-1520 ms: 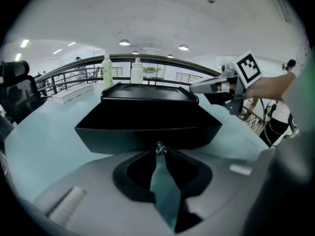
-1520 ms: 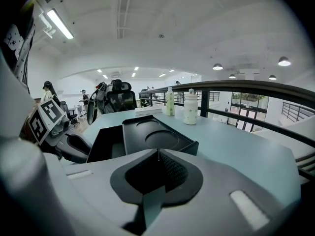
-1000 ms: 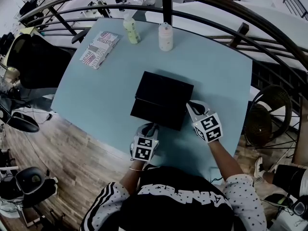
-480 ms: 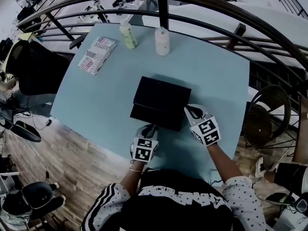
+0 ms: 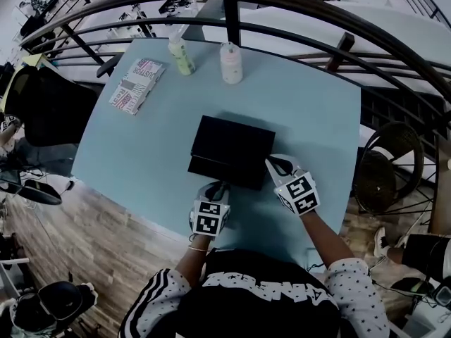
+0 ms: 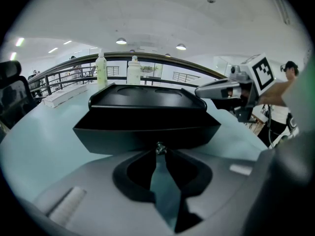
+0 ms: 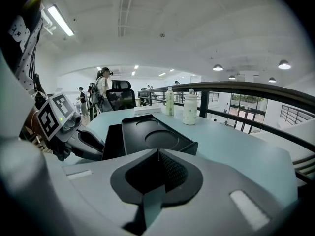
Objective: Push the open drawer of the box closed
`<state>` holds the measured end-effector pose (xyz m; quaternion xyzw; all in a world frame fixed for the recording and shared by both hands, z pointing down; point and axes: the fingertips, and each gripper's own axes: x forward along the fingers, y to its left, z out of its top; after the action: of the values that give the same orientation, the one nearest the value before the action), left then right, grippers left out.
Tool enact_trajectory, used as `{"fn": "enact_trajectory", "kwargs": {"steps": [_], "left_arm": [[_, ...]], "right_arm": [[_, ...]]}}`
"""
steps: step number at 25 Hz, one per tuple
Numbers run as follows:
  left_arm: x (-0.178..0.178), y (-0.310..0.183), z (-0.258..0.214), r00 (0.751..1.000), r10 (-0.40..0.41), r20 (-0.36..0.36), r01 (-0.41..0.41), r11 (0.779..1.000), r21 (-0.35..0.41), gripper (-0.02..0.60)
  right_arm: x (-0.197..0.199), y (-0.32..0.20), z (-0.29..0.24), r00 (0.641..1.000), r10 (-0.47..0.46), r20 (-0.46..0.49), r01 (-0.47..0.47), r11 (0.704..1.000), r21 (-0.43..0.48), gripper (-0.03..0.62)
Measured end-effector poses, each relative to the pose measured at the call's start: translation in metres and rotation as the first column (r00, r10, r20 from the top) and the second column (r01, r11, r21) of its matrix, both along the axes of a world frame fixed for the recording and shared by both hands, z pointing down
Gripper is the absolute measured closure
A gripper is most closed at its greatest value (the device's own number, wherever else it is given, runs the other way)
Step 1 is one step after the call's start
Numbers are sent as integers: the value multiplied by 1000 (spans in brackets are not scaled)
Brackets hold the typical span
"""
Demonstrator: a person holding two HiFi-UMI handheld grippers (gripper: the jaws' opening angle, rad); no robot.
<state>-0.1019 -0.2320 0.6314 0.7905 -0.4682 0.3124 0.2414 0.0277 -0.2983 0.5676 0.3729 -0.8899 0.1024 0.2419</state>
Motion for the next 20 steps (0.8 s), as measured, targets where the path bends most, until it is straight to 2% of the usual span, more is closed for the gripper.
{"fn": "enact_trajectory", "kwargs": {"steps": [20], "left_arm": [[7, -17, 0, 1000, 9, -3, -9, 1000, 5, 581]], "right_arm": [[1, 3, 0, 1000, -4, -8, 4, 1000, 5, 603]]}}
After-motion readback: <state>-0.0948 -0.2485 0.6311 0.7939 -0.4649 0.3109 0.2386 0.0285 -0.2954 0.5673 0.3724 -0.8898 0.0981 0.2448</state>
